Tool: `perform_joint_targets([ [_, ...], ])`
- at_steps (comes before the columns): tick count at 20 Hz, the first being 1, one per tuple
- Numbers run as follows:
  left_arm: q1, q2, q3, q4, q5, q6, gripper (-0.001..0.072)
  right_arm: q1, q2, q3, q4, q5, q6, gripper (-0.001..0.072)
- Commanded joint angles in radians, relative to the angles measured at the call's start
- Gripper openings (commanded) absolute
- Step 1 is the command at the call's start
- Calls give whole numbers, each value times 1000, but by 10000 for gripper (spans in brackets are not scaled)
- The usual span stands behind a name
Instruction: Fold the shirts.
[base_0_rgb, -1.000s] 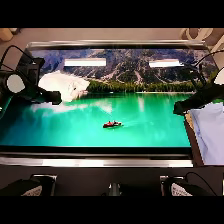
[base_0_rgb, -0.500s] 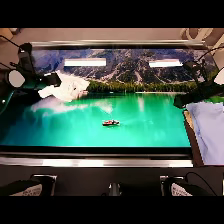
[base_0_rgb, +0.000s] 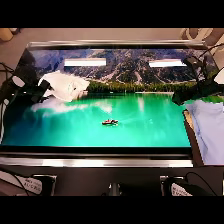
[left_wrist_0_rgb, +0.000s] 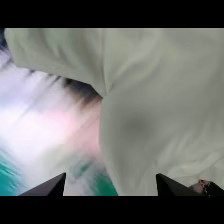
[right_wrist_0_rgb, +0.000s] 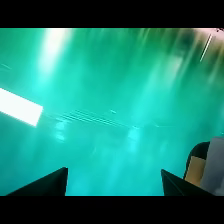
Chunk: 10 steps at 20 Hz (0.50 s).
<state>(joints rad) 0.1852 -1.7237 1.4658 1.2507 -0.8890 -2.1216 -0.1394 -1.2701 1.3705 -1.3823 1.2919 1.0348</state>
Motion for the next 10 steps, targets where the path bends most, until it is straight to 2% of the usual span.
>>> perform_joint_targets([
  [1,-20,-79,3,-32,159,-5,680,0,0,0,12,-10,0,616],
  [4,-64,-101,3,-32,277,4,679,0,0,0,13,-10,0,616],
  [6,-78,-117,4,-33,307,3,667,0,0,0,16,-10,0,616],
  [7,-81,-122,4,-32,306,2,566,0,0,0,21,-9,0,615],
  [8,-81,-123,4,-33,305,1,338,0,0,0,30,-6,0,614],
  [9,-81,-116,5,-37,301,2,42,0,1,0,40,-1,0,608],
  [10,-81,-101,10,-46,299,10,23,0,1,2,42,-1,0,608],
])
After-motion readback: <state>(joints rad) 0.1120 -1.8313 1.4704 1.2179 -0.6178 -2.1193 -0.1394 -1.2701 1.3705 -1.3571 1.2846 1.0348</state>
